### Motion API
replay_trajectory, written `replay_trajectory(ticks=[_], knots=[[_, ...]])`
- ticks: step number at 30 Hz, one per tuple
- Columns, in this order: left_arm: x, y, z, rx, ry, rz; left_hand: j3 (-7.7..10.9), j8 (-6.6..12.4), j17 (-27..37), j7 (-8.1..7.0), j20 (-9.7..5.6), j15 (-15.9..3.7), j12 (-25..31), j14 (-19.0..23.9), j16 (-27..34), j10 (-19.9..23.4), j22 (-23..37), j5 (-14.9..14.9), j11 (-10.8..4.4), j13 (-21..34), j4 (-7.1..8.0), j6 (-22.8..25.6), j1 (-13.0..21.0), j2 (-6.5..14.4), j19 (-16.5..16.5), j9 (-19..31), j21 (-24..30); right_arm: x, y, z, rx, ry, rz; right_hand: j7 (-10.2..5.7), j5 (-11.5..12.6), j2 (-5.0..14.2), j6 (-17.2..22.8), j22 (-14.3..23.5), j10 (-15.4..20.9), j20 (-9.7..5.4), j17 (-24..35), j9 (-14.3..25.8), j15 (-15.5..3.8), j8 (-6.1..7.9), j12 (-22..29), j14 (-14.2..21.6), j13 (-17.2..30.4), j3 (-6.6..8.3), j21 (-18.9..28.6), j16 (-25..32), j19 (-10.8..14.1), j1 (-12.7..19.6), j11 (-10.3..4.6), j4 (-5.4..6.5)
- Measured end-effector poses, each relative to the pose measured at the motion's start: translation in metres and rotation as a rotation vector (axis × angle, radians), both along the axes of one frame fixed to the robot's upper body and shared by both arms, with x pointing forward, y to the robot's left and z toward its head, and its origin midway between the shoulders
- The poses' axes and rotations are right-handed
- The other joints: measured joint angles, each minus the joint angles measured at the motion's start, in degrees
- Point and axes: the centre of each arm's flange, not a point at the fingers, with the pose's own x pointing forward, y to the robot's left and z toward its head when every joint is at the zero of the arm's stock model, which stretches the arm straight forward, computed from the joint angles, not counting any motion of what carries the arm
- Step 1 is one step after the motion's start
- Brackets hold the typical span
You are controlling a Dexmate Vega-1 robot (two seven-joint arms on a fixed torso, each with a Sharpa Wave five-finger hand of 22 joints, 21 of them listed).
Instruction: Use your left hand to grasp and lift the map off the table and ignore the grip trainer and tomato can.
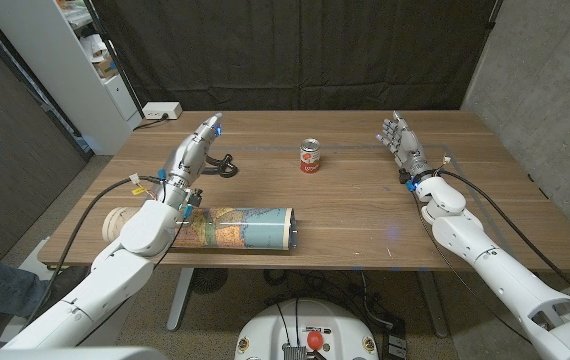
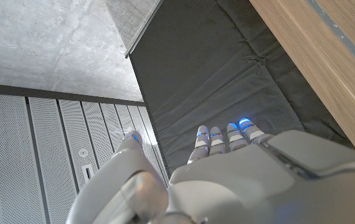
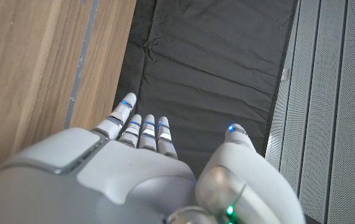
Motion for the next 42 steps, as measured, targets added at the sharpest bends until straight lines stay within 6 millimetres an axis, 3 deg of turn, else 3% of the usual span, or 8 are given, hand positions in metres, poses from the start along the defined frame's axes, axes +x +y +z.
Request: replay_trajectory(ticks=[27, 42], knots=[[-0.027, 0.004, -0.008, 0.036, -0.022, 0.025, -0.03, -0.23, 0.0, -0.31, 0.0, -0.01, 0.0, 0.6, 0.0, -0.01, 0.0, 0.0, 0.0, 0.01, -0.34, 0.3, 0.0, 0.0, 0.0, 0.0, -0.66, -0.001, 0.005, 0.006, -0.004, -0.019, 0.003, 0.01, -0.01, 0.0, 0.62, 0.0, 0.0, -0.33, -0.26, 0.0, 0.0, 0.0, 0.0, -0.01, 0.0, 0.0, -0.83, 0.0, 0.32, 0.0, 0.0, 0.0], [-0.039, -0.002, -0.012, 0.063, -0.055, 0.039, -0.02, -0.23, 0.0, -0.72, 0.0, -0.24, 0.0, 0.83, 0.0, 0.61, 0.0, 0.0, 0.0, 0.01, -0.33, 0.72, 0.3, 0.3, 0.0, 0.0, -1.05, 0.0, -0.003, 0.001, 0.002, -0.014, -0.008, 0.01, 0.23, 0.0, 0.61, -0.01, 0.0, -0.01, -0.53, 0.0, 0.0, 0.0, 0.0, -0.01, 0.0, 0.0, -1.24, 0.0, 0.63, 0.0, 0.0, 0.0]])
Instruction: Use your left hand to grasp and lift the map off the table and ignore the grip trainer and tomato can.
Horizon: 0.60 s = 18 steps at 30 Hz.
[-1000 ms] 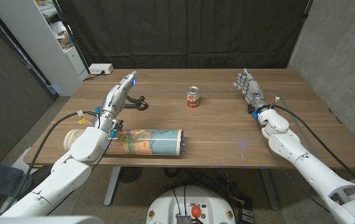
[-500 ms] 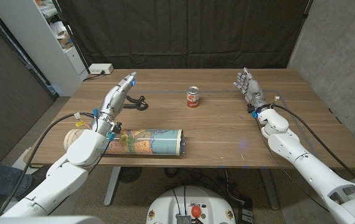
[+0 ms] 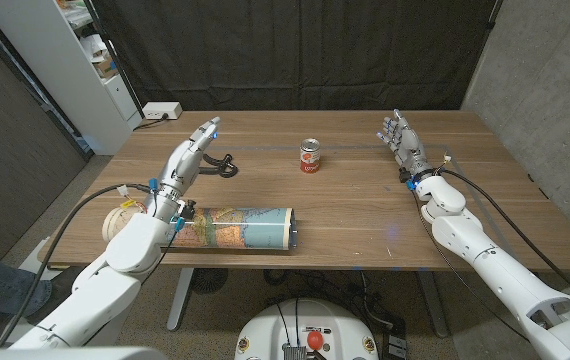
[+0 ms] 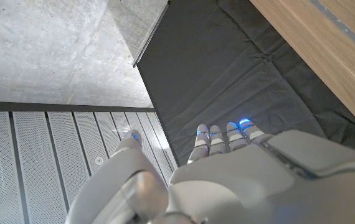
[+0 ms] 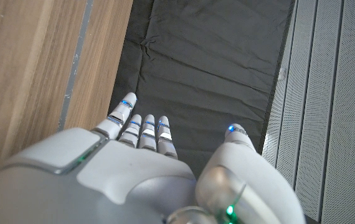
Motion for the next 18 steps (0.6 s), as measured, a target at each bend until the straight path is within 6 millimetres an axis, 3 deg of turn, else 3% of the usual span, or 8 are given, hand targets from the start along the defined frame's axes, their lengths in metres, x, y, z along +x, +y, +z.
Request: replay_trajectory(ticks=[18], knots=[[-0.016, -0.008, -0.009, 0.025, -0.042, 0.017, 0.09, 0.0, 0.0, -0.24, 0.47, -0.1, 0.0, 0.67, 0.0, 0.71, 0.0, 0.0, -0.11, 0.0, -0.38, 0.85, 0.23, 0.23, 0.05, 0.0, -0.23, 0.001, -0.002, 0.001, -0.008, 0.0, -0.008, 0.21, 0.0, 0.0, 0.2, 0.0, 0.63, 0.0, 0.01, 0.0, 0.32, 0.0, 0.0, 0.31, 0.0, -0.24, -0.21, 0.0, -0.01, 0.0, 0.01, -0.24]])
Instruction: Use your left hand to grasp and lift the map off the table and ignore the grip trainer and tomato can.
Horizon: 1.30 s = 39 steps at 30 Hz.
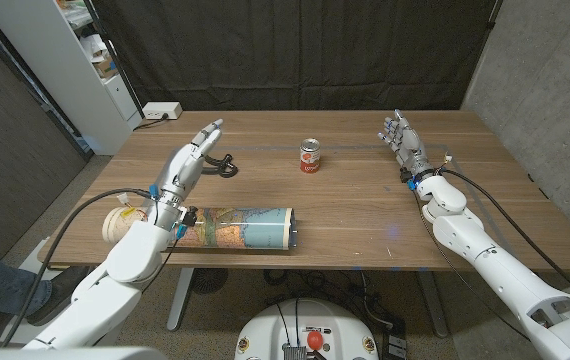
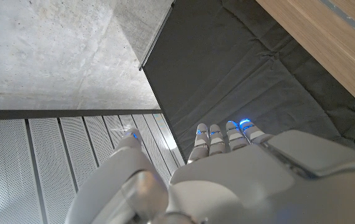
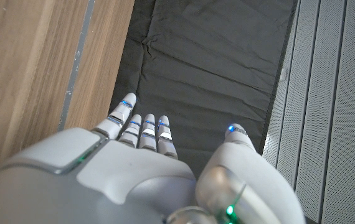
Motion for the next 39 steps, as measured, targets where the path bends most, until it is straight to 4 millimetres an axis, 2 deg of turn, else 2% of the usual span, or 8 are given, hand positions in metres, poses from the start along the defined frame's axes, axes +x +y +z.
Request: replay_trajectory(ticks=[22, 39], knots=[[-0.018, 0.0, -0.008, 0.022, -0.039, 0.021, 0.0, 0.0, 0.0, 0.14, 0.04, -0.22, 0.0, 0.21, 0.0, 0.3, 0.3, 0.0, -0.31, 0.0, -0.47, 0.68, 0.23, 0.23, 0.05, 0.0, -0.43, 0.001, 0.0, 0.002, 0.002, -0.002, -0.003, -0.31, 0.0, 0.0, 0.3, 0.0, -0.01, 0.21, -0.27, 0.0, 0.0, 0.0, 0.0, -0.01, 0.0, 0.0, -0.45, 0.0, 0.2, 0.0, 0.0, 0.0], [-0.035, 0.001, -0.013, 0.03, -0.077, 0.039, 0.17, 0.0, 0.0, -0.38, 0.24, -0.3, 0.0, 0.34, 0.0, 0.61, 0.29, 0.0, -0.62, 0.0, -0.63, 1.19, 0.53, 0.53, -0.16, 0.0, -0.84, 0.003, 0.002, 0.002, 0.002, -0.004, -0.006, -0.31, 0.22, 0.0, 0.3, 0.0, -0.01, -0.11, -0.54, 0.0, -0.01, 0.0, 0.0, -0.01, 0.0, -0.16, -0.89, 0.0, 0.51, 0.0, 0.0, -0.16]])
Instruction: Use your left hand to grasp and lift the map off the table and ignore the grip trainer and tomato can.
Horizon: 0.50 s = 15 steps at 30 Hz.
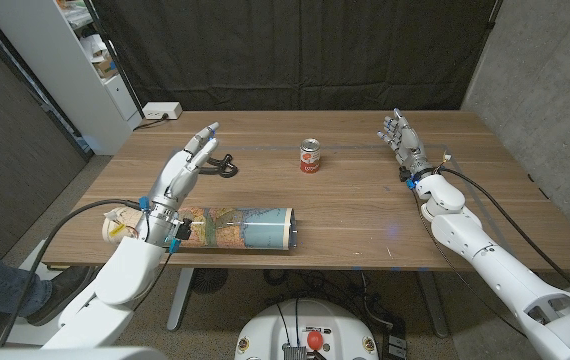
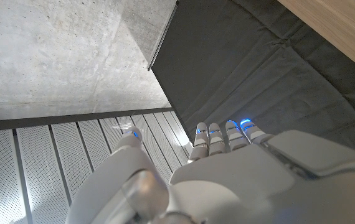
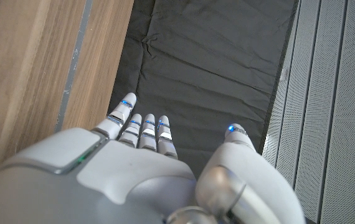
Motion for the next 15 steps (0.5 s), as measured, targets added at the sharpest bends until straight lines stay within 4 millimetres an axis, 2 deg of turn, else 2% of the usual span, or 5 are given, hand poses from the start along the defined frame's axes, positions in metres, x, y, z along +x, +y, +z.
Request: replay_trajectory(ticks=[15], knots=[[-0.013, 0.004, -0.006, 0.015, -0.005, 0.03, 0.0, 0.0, 0.0, 0.0, -0.01, 0.18, 0.0, 0.36, 0.0, 0.31, 0.0, 0.0, 0.31, 0.0, -0.47, -0.01, 0.22, 0.22, 0.0, 0.0, -0.23, 0.001, 0.001, 0.0, 0.005, -0.006, 0.0, -0.32, 0.0, 0.0, 0.32, 0.0, 0.0, 0.21, 0.01, 0.0, -0.32, 0.0, 0.0, 0.32, 0.0, -0.16, -0.39, 0.0, 0.2, 0.0, 0.0, -0.16]])
